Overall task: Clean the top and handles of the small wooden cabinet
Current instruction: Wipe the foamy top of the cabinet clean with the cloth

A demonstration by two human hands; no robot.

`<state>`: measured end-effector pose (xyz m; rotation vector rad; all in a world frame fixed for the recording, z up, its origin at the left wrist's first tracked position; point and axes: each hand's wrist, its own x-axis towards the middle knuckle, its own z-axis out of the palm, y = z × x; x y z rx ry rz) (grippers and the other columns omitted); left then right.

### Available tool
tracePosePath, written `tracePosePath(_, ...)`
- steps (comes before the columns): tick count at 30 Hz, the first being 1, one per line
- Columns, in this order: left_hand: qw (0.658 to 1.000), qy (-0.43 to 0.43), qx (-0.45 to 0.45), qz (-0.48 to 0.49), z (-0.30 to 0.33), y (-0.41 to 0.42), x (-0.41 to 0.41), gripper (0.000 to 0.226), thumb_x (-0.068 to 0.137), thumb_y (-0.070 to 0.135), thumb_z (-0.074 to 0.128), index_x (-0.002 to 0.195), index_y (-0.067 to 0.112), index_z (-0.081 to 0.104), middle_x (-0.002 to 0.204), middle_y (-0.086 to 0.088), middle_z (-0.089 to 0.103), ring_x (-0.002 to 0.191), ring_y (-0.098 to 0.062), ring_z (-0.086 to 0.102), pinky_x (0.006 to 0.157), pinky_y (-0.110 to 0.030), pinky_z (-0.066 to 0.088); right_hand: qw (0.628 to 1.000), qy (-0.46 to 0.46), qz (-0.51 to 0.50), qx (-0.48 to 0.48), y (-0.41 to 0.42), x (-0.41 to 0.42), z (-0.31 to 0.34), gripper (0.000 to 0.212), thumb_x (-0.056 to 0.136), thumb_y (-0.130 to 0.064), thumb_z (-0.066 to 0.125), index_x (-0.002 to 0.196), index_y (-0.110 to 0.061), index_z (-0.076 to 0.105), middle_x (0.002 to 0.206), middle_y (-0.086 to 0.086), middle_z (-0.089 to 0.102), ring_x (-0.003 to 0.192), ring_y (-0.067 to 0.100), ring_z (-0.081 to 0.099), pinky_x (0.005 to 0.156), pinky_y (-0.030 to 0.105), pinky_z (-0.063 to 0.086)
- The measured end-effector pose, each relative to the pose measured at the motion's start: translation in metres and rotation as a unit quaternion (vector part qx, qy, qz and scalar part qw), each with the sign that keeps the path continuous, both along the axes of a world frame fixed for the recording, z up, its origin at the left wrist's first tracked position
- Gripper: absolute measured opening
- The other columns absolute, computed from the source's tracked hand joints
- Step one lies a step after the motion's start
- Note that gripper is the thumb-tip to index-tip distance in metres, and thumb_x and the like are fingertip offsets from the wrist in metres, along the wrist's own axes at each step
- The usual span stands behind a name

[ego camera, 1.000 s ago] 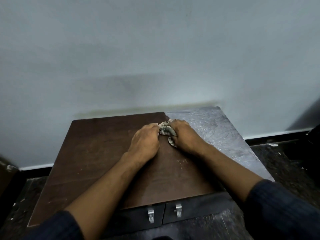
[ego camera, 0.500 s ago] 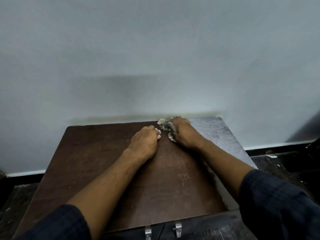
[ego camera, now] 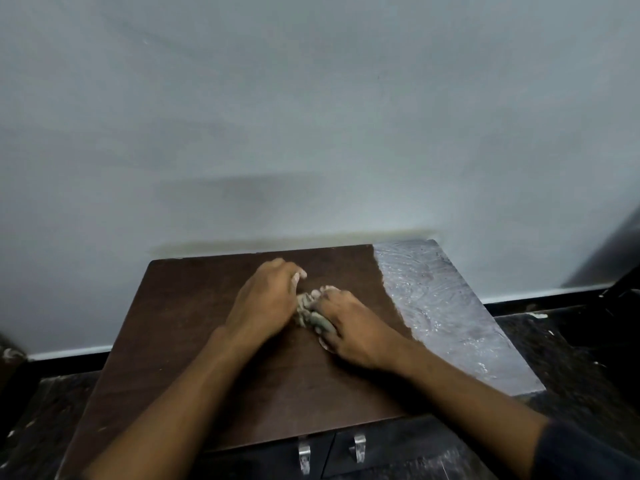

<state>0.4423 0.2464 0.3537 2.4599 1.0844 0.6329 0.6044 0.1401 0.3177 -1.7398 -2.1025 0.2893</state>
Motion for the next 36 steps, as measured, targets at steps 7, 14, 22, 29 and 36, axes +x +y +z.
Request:
tracePosePath(7,0.999,0.013,-0.018,-0.029,-0.012,-0.044,-0.057,0.030,0.097,0.029,0.052,0.127,0.030,0.056,0.126,0.017,0.053,0.120,-0.002,0.045,0.099,-0.021,0.037,0.983,-0.042,-0.179,-0.011,0.085,0.037,0.012,0.022,0.096,-0.021,0.053,0.113,-0.012,0.063,0.121,0.012,0.062,0.113,0.028,0.055,0.101,0.034,0.042)
tracePosePath(14,0.999,-0.026,-0.027,0.012,-0.015,-0.048,-0.061,0.051,0.099,0.038,0.046,0.148,0.025,0.038,0.150,0.009,0.041,0.137,-0.007,0.035,0.111,-0.028,0.030,1.000,0.014,0.018,-0.007,0.072,-0.047,0.017,0.026,0.092,-0.015,0.056,0.116,-0.014,0.068,0.121,0.009,0.067,0.112,0.022,0.059,0.104,0.033,0.044)
tracePosePath(22,1.000,-0.001,-0.008,-0.002,-0.033,-0.067,-0.070,0.054,0.097,0.036,0.051,0.149,0.026,0.037,0.155,0.011,0.034,0.142,-0.003,0.026,0.113,-0.021,0.021,0.980,-0.054,-0.189,-0.039,0.093,0.014,0.023,0.028,0.095,-0.021,0.054,0.121,-0.011,0.060,0.125,0.012,0.062,0.118,0.028,0.054,0.103,0.035,0.043)
tracePosePath(29,0.996,-0.087,0.003,0.010,-0.021,-0.068,-0.058,0.041,0.101,0.038,0.038,0.132,0.019,0.057,0.125,0.006,0.055,0.117,-0.013,0.052,0.101,-0.038,0.045,0.998,0.024,0.057,-0.009,0.010,-0.064,0.014,0.017,0.087,-0.014,0.056,0.102,-0.017,0.063,0.106,0.002,0.065,0.098,0.018,0.058,0.091,0.036,0.049)
tracePosePath(36,0.997,-0.080,0.002,0.005,-0.028,-0.092,-0.042,0.024,0.098,0.030,0.050,0.116,0.023,0.065,0.109,0.011,0.057,0.104,-0.010,0.052,0.090,-0.038,0.049,0.983,-0.007,-0.185,-0.009,-0.031,0.018,0.013,0.023,0.096,-0.020,0.054,0.116,-0.014,0.065,0.119,0.009,0.063,0.115,0.028,0.055,0.102,0.036,0.043)
